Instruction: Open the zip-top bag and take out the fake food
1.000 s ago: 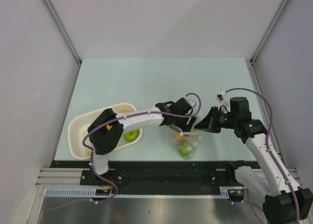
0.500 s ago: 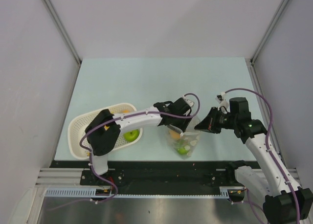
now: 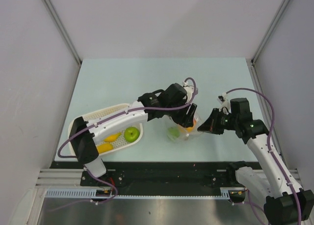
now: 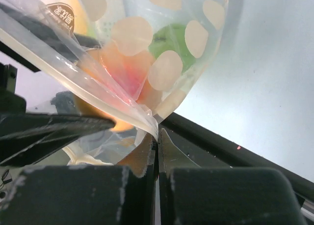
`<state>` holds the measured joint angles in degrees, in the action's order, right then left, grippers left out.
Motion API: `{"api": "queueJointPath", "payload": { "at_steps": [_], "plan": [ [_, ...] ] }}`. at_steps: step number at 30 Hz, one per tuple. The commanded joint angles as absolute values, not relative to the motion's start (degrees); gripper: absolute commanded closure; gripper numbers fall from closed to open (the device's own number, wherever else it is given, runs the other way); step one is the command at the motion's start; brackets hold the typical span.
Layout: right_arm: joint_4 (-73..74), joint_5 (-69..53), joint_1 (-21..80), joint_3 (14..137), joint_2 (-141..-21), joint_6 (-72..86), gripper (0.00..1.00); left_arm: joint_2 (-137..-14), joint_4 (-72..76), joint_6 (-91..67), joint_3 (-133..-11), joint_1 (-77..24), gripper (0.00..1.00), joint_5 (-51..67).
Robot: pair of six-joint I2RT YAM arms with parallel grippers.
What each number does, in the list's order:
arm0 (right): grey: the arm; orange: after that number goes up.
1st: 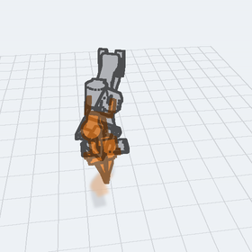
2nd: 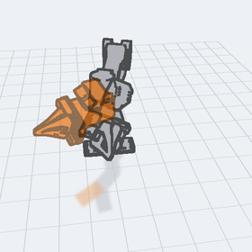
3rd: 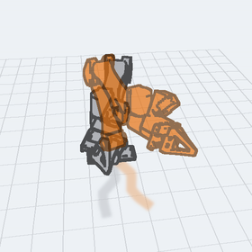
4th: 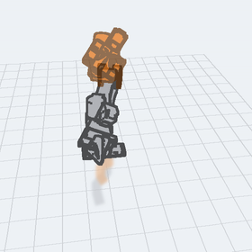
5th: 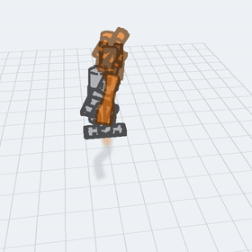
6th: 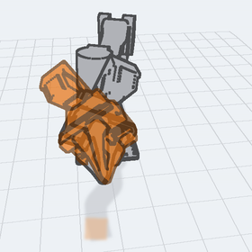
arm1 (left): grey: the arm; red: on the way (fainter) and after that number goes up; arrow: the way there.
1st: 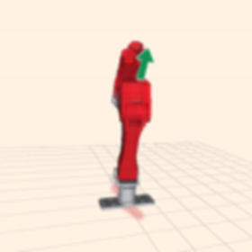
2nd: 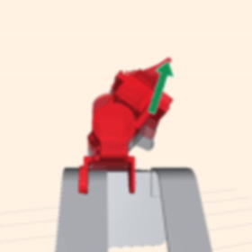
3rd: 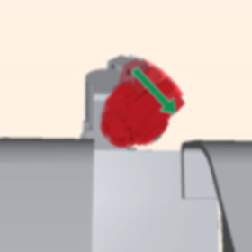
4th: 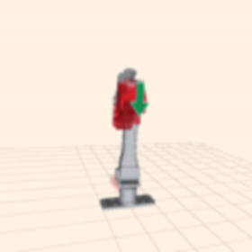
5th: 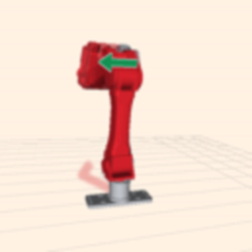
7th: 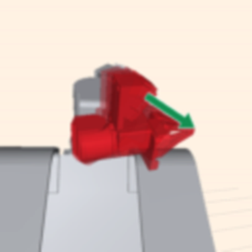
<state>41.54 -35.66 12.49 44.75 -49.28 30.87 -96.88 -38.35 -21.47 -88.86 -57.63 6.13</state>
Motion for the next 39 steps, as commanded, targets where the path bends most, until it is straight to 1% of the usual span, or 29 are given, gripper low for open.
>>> {"api": "queueJointPath", "payload": {
  "at_steps": [1, 5, 9, 13, 16, 20, 21, 23, 27, 29, 31, 34, 35, 37, 39],
  "plan": [
    [43.9, -32.8, 12.3, 48.7, -48.7, 28.0, 1.0, -92.0, -38.5, -24.3, -89.4, -57.2, 1.0, 12.0],
    [47.4, -27.4, 12.2, 51.7, -49.0, 23.4, 1.0, -89.1, -37.8, -24.3, -86.0, -57.2, 1.0, 13.7],
    [50.8, -23.2, 11.5, 53.3, -50.0, 20.1, 1.0, -85.1, -34.6, -23.5, -79.7, -57.2, 1.0, 16.8],
    [51.6, -22.7, 11.3, 52.8, -50.6, 18.6, 1.0, -80.0, -29.0, -24.3, -74.6, -56.6, 1.0, 19.7],
    [50.2, -25.4, 11.4, 51.8, -49.9, 19.6, 1.0, -78.0, -24.2, -27.3, -72.4, -55.0, 1.0, 22.1],
    [47.9, -27.9, 11.9, 49.5, -47.9, 21.1, 1.0, -81.2, -18.8, -34.0, -73.7, -52.1, 1.0, 28.3],
    [47.6, -28.3, 12.1, 49.2, -47.5, 21.3, 1.0, -83.9, -17.0, -37.1, -75.3, -51.0, 1.0, 31.8],
    [47.2, -27.3, 13.1, 48.7, -46.9, 21.6, 1.0, -86.0, -14.4, -40.6, -76.8, -50.1, 1.0, 35.0],
    [47.1, -25.8, 13.6, 49.3, -48.6, 21.4, 1.0, -90.5, -3.0, -50.2, -78.7, -47.3, 1.0, 42.7],
    [46.9, -25.3, 14.4, 50.1, -50.2, 20.9, 1.0, -91.4, -0.4, -51.8, -79.5, -46.3, 1.0, 43.9],
    [46.9, -24.5, 15.3, 50.8, -51.2, 20.5, 1.0, -92.6, -0.2, -51.5, -81.5, -45.1, 1.0, 42.4],
    [46.7, -24.7, 15.8, 51.7, -51.7, 20.7, 1.0, -94.6, -6.2, -46.7, -86.0, -44.6, 1.0, 39.6],
    [46.2, -24.4, 15.8, 51.6, -51.3, 20.9, 1.0, -95.3, -7.1, -46.6, -86.9, -44.6, 1.0, 40.4],
    [46.2, -23.4, 15.7, 51.3, -51.5, 21.5, 1.0, -95.7, -5.3, -49.2, -86.8, -44.6, 1.0, 43.8],
    [46.4, -21.1, 15.5, 51.3, -52.0, 22.6, 1.0, -95.2, 2.8, -54.1, -83.7, -44.7, 1.0, 47.2]
  ]
}}
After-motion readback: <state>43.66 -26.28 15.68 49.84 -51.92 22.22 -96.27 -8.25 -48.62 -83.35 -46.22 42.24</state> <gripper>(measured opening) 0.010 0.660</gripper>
